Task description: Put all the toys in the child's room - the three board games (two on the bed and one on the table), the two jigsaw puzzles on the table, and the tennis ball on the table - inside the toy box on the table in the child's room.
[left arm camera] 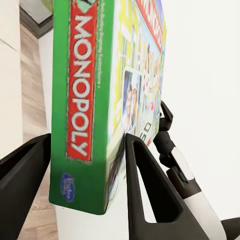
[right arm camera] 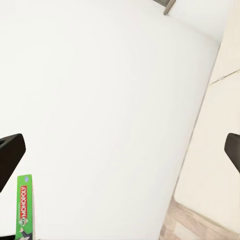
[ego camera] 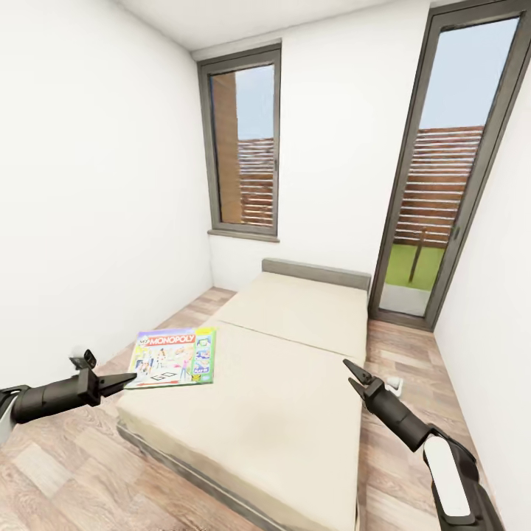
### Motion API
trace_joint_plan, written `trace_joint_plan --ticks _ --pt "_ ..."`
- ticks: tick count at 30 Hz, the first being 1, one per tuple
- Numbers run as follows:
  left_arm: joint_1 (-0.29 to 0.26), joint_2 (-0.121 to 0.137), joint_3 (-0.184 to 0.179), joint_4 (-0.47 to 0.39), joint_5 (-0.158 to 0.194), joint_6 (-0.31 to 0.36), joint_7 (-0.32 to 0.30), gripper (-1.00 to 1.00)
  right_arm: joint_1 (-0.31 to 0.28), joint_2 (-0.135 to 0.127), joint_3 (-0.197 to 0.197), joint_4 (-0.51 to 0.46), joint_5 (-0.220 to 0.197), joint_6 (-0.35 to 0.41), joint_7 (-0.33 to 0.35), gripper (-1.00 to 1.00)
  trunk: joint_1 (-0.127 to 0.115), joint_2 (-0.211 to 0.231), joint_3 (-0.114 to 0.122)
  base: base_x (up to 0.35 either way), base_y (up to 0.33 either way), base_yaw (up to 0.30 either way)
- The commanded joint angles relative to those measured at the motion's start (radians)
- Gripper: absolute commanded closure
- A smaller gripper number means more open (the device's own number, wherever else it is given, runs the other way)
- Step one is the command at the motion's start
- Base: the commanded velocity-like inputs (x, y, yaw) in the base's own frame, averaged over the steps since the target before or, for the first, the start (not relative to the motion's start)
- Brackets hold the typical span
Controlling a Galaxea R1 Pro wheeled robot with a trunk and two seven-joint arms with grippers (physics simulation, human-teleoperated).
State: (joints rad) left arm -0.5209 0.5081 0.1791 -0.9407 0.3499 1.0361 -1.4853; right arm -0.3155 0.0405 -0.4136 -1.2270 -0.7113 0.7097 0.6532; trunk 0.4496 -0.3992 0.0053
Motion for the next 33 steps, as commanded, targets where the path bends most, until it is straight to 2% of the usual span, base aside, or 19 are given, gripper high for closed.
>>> trace_joint_plan --ticks 1,33 --pt "-0.001 0.000 -0.001 0.000 0.004 0.011 -0.003 1.00 0.000 0.001 -0.003 0.000 -0.002 0.007 0.002 -1.00 0.000 -0.001 0.000 0.000 0.000 0.265" --pt "-0.001 0.000 -0.001 0.003 0.003 0.010 -0.002 1.00 0.000 0.001 -0.002 0.000 -0.002 0.007 0.002 -1.00 0.000 -0.001 0.024 0.000 0.000 0.265"
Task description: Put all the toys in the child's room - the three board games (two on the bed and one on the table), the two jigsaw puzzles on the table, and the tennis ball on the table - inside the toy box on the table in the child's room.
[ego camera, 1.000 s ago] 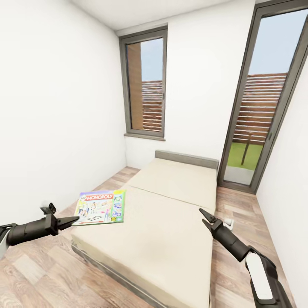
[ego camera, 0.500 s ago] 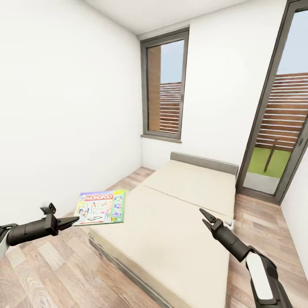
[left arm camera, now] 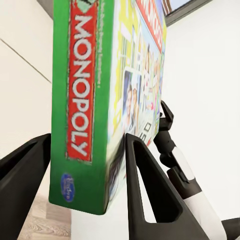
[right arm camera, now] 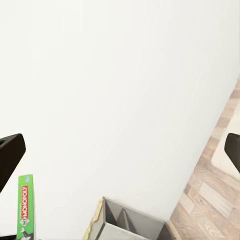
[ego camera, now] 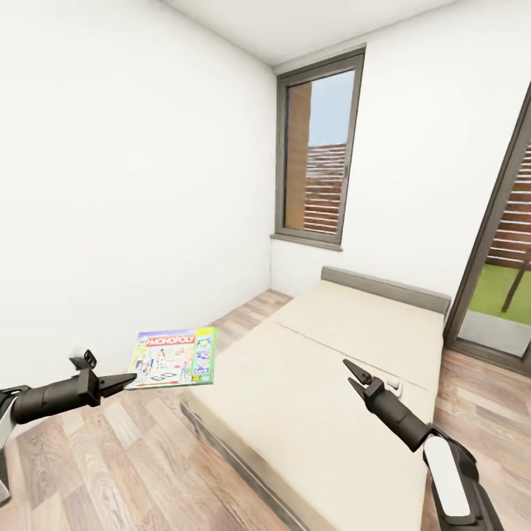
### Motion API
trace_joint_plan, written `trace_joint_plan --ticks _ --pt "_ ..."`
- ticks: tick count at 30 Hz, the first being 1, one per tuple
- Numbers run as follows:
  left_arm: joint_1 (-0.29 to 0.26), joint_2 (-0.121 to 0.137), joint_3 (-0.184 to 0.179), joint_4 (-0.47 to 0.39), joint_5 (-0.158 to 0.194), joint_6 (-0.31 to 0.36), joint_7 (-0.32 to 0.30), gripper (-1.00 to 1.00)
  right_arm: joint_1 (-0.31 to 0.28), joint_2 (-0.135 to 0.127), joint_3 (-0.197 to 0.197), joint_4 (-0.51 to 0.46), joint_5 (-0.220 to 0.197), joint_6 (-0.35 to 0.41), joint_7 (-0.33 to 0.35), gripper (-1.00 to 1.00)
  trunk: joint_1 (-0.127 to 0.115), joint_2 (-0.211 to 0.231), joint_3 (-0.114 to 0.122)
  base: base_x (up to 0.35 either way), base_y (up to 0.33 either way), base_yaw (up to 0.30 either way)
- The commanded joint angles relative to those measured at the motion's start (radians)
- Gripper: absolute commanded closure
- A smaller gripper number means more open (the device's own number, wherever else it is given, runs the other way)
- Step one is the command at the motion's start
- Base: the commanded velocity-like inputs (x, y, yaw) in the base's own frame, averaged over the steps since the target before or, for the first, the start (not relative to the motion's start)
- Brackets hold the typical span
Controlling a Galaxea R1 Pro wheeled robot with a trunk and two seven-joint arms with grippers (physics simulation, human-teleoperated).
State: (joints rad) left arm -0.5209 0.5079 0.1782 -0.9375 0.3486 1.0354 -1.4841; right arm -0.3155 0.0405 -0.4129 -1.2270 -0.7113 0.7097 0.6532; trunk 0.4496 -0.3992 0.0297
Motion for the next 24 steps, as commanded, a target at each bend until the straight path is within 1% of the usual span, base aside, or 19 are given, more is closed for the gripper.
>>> trace_joint_plan --ticks 1,15,17,22,24 --pt "-0.001 0.000 0.000 0.000 0.004 0.011 -0.003 1.00 0.000 0.001 -0.003 0.000 -0.002 0.007 0.002 -1.00 0.000 -0.001 0.000 0.000 0.000 0.265" --pt "0.001 0.002 0.000 0.000 0.005 0.011 -0.002 1.00 0.000 0.000 -0.001 0.000 -0.002 0.009 0.003 -1.00 0.000 -0.001 0.011 0.000 0.000 0.265" --pt "0.002 0.005 0.000 0.001 0.004 0.011 -0.002 1.00 0.000 0.000 -0.003 0.001 -0.003 0.009 0.003 -1.00 0.000 -0.001 0.012 0.000 0.000 0.265" --pt "0.004 0.039 -0.002 0.002 0.003 0.011 -0.004 1.00 0.000 0.000 -0.001 0.002 -0.003 0.009 0.002 -1.00 0.000 -0.001 0.016 0.000 0.000 0.265" --pt "0.005 0.046 -0.003 0.002 0.004 0.011 -0.004 1.00 0.000 0.001 0.000 0.002 -0.003 0.008 0.002 -1.00 0.000 -0.001 0.017 0.000 0.000 0.265"
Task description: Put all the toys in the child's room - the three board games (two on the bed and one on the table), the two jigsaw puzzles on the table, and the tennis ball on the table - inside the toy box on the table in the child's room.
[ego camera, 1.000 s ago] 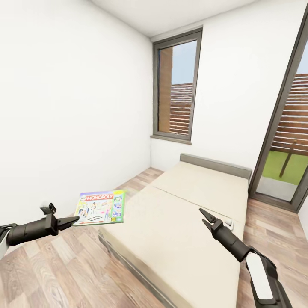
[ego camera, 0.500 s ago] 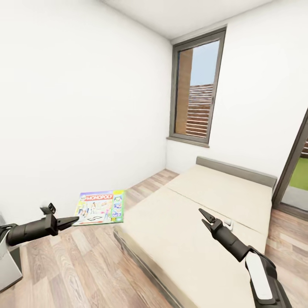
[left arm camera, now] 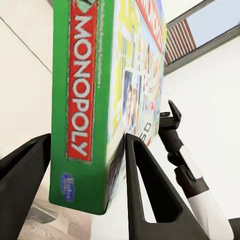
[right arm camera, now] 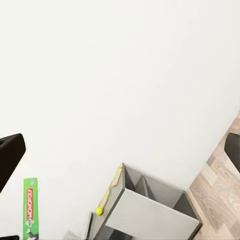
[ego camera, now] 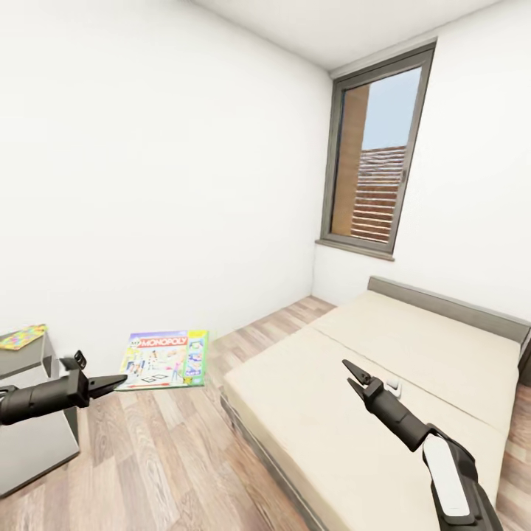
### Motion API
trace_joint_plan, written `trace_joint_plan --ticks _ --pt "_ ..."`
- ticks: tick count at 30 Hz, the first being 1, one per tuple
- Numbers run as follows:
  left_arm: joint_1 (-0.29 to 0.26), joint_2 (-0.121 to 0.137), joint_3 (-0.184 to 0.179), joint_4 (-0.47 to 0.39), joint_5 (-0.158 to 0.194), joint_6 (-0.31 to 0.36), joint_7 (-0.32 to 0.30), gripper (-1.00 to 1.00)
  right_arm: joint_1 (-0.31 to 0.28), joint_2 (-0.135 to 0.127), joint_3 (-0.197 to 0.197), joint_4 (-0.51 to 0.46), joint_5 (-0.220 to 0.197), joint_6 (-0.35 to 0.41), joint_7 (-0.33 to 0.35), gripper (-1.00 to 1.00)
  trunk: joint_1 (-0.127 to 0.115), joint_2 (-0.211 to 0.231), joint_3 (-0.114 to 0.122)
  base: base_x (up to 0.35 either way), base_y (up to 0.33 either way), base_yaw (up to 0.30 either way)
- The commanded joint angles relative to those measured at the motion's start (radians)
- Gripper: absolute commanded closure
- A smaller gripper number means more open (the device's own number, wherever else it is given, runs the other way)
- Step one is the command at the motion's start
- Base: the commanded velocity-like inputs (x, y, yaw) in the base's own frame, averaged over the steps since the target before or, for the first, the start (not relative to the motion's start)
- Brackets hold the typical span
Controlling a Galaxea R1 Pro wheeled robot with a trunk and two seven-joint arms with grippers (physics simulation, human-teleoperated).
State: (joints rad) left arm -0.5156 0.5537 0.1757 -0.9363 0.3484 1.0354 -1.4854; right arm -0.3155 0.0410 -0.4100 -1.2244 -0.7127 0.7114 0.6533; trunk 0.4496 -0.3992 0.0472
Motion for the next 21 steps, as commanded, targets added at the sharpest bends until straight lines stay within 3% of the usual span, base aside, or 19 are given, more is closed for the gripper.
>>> trace_joint_plan --ticks 1,21 --pt "0.000 0.002 0.000 0.000 0.004 0.011 -0.003 1.00 0.000 0.001 -0.002 0.000 -0.002 0.007 0.002 -1.00 0.000 -0.001 0.000 0.000 0.000 0.265" --pt "0.002 0.006 0.005 0.022 0.009 0.011 -0.004 1.00 0.000 0.003 0.002 0.018 -0.001 0.005 0.001 -1.00 0.000 -0.001 0.015 0.000 0.000 0.265"
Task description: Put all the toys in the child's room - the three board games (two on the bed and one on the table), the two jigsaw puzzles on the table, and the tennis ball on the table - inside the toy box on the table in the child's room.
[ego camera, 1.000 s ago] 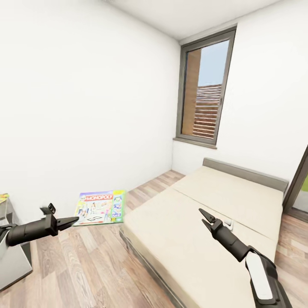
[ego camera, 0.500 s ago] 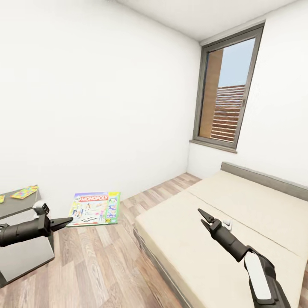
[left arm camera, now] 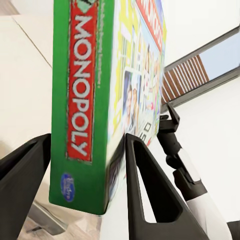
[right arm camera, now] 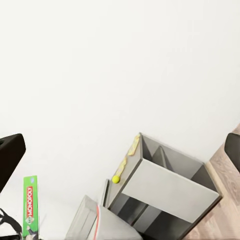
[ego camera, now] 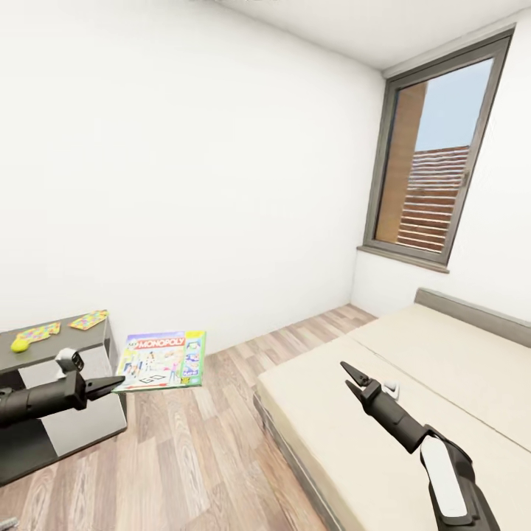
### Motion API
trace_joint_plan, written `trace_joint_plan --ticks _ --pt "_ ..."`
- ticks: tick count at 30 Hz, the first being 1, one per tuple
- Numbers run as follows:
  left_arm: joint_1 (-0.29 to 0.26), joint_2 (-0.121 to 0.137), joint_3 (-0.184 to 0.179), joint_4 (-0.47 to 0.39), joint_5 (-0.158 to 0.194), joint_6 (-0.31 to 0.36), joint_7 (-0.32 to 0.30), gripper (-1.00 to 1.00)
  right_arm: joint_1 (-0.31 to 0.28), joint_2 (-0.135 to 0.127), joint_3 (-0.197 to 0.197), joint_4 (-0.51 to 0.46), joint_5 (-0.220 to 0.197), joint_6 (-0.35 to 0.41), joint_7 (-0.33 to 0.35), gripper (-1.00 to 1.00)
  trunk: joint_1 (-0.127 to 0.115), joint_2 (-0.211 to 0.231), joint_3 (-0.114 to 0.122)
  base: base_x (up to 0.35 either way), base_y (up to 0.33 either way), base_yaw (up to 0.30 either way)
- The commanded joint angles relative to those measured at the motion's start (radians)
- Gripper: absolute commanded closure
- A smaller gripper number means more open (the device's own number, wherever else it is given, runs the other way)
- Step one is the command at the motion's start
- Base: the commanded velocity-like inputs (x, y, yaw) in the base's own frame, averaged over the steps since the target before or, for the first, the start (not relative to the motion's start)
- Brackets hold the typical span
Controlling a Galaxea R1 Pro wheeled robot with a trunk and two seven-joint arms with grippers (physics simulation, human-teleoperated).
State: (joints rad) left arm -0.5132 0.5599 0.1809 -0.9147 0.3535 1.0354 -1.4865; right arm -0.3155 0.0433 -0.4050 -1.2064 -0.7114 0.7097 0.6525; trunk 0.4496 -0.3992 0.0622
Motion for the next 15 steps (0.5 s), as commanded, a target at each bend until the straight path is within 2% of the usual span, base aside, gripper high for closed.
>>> trace_joint_plan --ticks 1,15 --pt "-0.001 0.000 0.000 0.001 0.004 0.011 -0.003 1.00 0.000 0.001 -0.003 0.000 -0.002 0.007 0.002 -1.00 0.000 -0.001 0.000 0.000 0.000 0.265" --pt "-0.002 -0.001 0.000 0.002 0.004 0.011 -0.002 1.00 0.000 -0.001 -0.004 0.011 -0.002 0.007 0.001 -1.00 0.000 -0.001 0.010 0.000 0.000 0.265"
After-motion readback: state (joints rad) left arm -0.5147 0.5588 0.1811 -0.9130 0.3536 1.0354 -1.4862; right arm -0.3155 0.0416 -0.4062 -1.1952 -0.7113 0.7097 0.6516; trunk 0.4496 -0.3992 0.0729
